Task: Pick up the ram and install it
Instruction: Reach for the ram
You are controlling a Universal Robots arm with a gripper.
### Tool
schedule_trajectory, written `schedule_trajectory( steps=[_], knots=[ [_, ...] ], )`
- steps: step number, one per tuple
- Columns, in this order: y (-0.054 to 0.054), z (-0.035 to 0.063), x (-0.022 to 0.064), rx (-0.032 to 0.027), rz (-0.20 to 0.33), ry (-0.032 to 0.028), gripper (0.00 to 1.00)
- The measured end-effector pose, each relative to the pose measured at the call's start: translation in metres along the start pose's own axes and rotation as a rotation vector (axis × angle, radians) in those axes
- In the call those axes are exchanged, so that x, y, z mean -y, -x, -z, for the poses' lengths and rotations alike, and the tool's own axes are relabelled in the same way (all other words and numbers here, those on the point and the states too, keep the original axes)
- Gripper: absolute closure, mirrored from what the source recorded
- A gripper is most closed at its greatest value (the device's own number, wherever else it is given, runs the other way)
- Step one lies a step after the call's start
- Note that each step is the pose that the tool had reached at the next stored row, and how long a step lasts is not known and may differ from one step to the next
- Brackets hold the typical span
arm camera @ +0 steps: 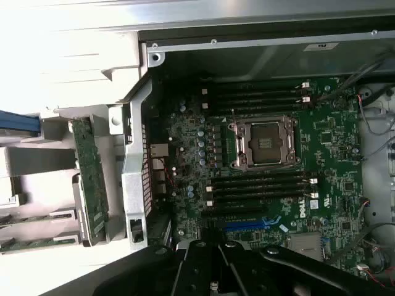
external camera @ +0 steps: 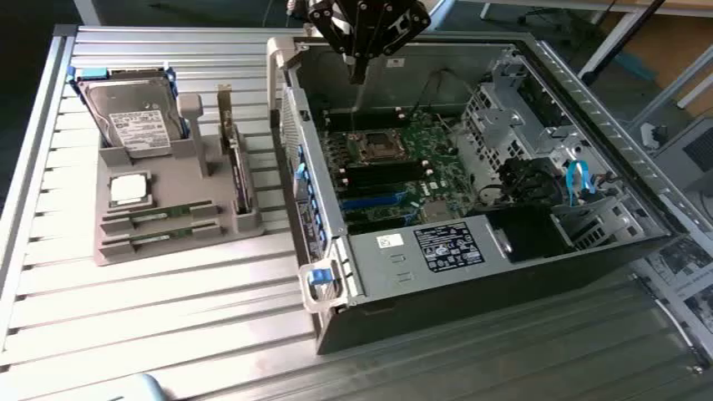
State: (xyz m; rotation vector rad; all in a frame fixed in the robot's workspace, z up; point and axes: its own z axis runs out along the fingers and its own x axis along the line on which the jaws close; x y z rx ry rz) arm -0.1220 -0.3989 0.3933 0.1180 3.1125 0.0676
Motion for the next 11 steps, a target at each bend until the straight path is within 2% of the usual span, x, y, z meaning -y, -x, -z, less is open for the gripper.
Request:
schedule_trajectory(
  steps=[11],
  knots=[
    [-0.0042, 0.0001, 0.0003, 0.0, 0.0, -0.0001, 0.89]
  ],
)
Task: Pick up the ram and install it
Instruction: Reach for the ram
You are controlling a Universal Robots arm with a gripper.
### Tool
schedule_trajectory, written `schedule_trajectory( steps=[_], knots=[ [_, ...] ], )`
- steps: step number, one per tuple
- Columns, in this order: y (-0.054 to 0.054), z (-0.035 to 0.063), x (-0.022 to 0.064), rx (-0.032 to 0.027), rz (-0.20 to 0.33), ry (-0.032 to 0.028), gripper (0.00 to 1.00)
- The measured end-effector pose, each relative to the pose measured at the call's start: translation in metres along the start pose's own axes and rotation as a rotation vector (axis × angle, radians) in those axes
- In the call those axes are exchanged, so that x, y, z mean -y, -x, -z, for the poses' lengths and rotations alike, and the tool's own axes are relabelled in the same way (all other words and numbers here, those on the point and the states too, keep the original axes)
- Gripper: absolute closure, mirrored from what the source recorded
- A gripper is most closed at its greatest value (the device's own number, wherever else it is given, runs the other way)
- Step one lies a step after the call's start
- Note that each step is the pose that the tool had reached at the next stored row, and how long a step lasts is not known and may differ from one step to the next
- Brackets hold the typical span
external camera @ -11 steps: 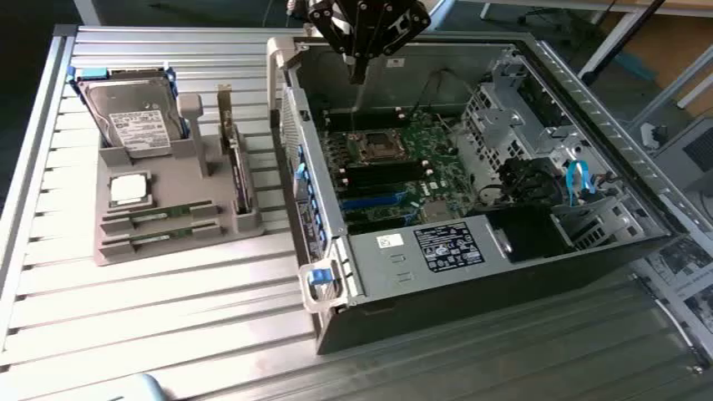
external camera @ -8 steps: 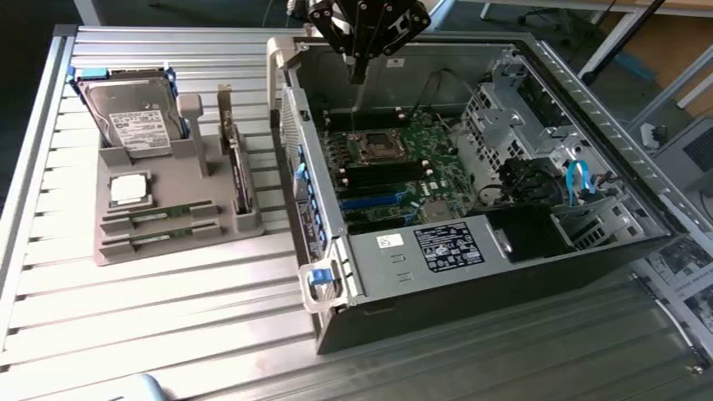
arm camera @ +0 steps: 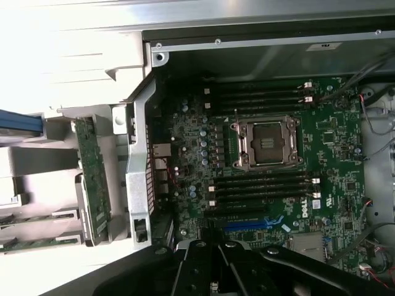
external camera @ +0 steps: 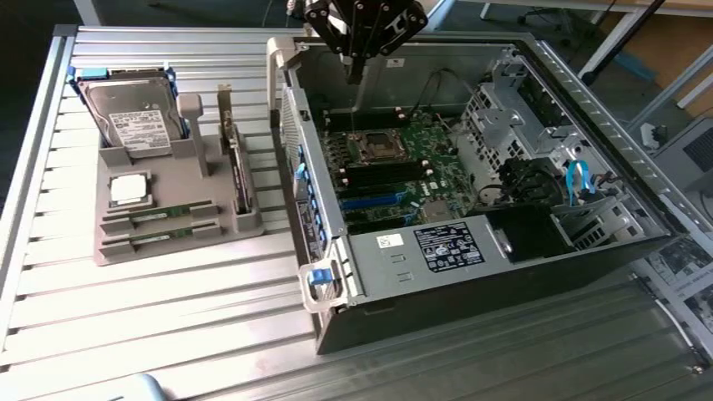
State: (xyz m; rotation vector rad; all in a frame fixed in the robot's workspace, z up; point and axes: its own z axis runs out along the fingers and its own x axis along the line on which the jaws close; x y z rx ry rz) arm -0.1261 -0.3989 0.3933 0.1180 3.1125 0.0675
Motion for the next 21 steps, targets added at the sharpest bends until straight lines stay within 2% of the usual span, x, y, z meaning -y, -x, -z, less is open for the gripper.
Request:
schedule_trajectory(
  steps=[21],
  knots=[
    [-0.014, 0.0004, 0.0011, 0.0003, 0.0, -0.0031, 0.89]
  ],
)
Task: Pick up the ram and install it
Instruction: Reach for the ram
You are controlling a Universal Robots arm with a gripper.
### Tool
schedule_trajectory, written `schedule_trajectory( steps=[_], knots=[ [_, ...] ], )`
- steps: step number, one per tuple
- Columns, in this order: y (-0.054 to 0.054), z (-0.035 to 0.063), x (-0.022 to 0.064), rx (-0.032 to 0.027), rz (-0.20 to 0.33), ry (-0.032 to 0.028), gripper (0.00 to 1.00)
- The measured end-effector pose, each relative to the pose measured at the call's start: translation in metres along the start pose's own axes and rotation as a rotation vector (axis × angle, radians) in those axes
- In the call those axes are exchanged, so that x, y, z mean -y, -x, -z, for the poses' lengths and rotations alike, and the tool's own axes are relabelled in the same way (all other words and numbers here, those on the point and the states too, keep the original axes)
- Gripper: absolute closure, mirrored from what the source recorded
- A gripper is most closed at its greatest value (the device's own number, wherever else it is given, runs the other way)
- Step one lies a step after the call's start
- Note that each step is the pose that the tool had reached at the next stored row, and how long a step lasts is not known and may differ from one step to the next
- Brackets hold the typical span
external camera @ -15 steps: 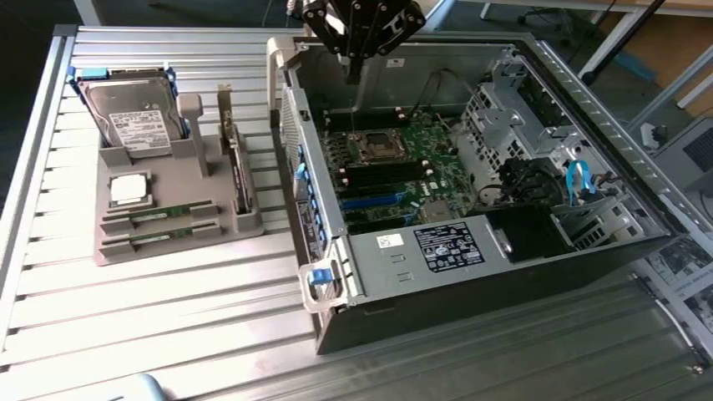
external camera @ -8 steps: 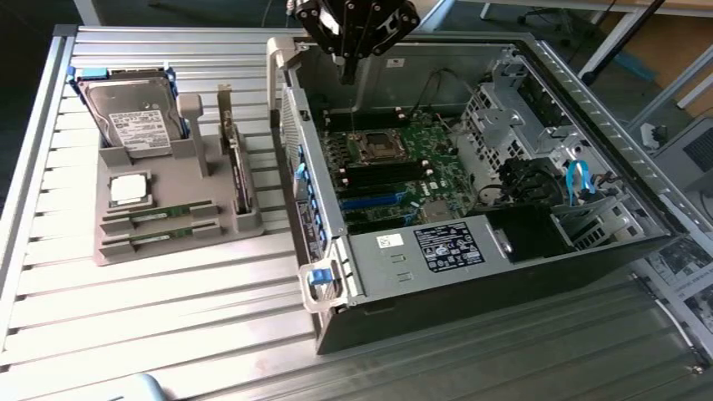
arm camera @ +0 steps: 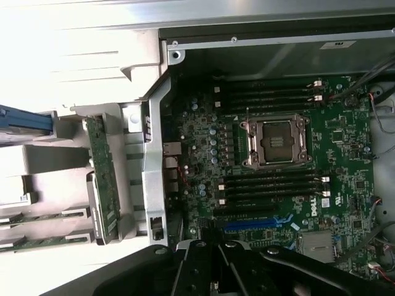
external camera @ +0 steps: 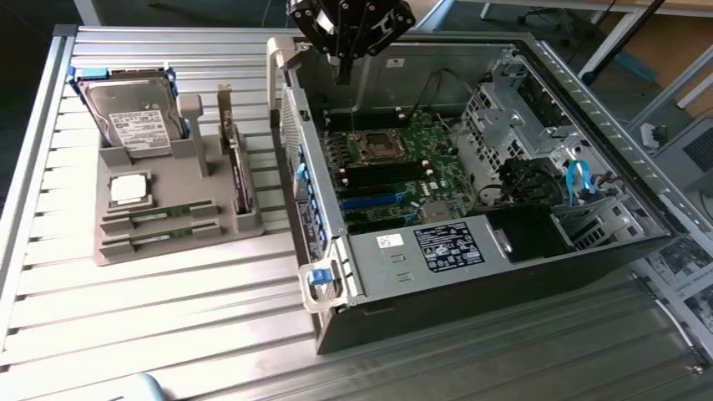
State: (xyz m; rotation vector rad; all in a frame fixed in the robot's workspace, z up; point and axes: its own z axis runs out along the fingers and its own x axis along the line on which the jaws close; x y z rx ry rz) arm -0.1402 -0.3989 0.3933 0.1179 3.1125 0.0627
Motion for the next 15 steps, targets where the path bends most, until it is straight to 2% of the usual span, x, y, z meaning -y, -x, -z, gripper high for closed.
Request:
schedule_trajectory(
  steps=[15],
  knots=[
    [-0.0088, 0.0002, 0.0006, 0.0001, 0.0, -0.0011, 0.89]
  ],
)
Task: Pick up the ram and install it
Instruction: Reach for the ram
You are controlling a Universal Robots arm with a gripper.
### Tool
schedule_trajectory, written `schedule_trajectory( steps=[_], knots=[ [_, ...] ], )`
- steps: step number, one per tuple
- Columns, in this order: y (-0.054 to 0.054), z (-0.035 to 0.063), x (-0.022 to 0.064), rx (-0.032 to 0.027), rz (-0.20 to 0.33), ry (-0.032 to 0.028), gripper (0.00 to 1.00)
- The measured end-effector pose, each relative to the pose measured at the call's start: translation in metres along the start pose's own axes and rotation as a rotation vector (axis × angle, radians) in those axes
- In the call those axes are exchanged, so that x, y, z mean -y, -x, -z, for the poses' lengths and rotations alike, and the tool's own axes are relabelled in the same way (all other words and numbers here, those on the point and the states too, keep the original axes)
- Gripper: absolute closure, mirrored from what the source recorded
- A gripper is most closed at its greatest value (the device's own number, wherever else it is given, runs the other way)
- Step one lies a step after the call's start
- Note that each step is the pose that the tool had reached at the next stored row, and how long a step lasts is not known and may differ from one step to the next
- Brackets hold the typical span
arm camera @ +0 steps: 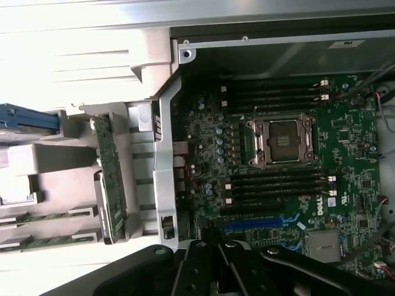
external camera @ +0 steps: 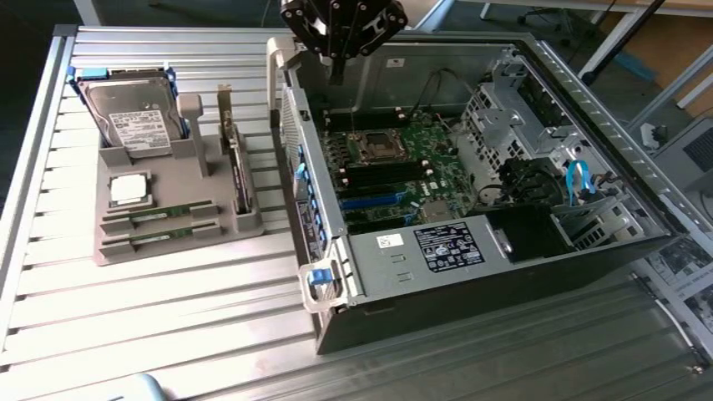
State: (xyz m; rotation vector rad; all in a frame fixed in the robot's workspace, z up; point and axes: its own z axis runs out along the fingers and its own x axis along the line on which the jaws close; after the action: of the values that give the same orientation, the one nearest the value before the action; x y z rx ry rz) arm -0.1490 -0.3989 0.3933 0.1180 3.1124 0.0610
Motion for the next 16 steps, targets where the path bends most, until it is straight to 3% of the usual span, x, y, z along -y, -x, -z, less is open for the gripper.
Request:
schedule_trajectory(
  steps=[16],
  knots=[
    [-0.014, 0.0004, 0.0011, 0.0002, 0.0, -0.0015, 0.89]
  ],
)
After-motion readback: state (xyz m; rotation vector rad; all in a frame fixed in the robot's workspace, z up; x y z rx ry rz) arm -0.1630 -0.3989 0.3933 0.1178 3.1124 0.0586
